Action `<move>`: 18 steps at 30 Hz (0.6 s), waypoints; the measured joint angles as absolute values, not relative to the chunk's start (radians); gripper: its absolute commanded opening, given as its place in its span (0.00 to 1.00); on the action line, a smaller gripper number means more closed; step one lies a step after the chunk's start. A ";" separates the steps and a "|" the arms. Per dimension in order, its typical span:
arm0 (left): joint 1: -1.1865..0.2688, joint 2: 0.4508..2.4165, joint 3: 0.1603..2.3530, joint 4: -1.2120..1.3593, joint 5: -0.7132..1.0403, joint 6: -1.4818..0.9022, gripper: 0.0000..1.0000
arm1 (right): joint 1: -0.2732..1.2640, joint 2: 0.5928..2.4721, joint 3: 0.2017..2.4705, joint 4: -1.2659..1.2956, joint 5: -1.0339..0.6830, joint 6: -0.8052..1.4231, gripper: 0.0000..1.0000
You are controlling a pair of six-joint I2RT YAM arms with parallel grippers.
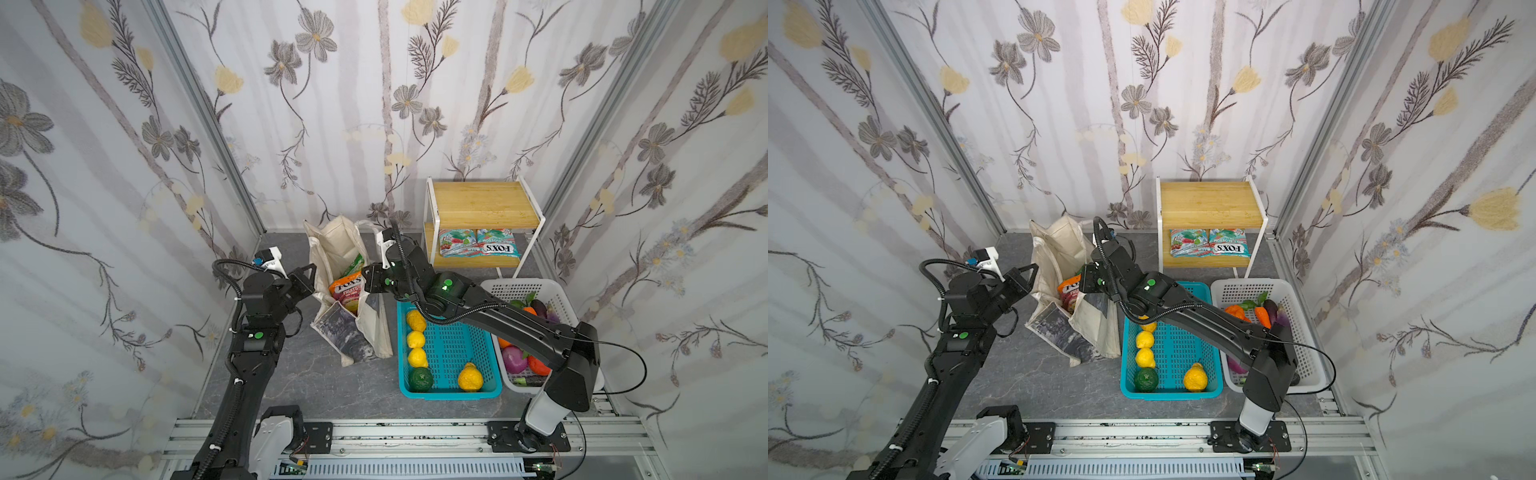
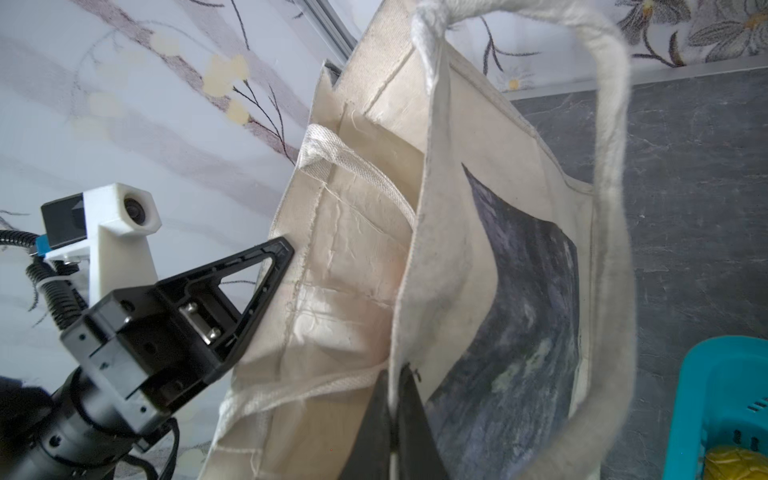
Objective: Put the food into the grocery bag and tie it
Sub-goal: 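Open the right gripper to drop the packet and withdraw it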
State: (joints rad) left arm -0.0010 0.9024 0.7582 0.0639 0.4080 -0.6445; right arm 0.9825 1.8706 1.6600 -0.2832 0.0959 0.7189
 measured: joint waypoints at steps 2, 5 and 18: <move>-0.012 0.893 0.788 0.042 0.382 -0.634 0.00 | 0.981 1.873 1.675 -0.290 0.107 0.709 0.00; -0.015 0.889 0.805 0.031 0.319 -0.599 0.00 | 0.977 1.864 1.663 -0.303 0.113 0.696 0.00; 0.065 0.881 0.731 -0.014 0.203 -0.525 0.00 | 0.884 1.662 1.299 -0.290 0.195 0.736 0.00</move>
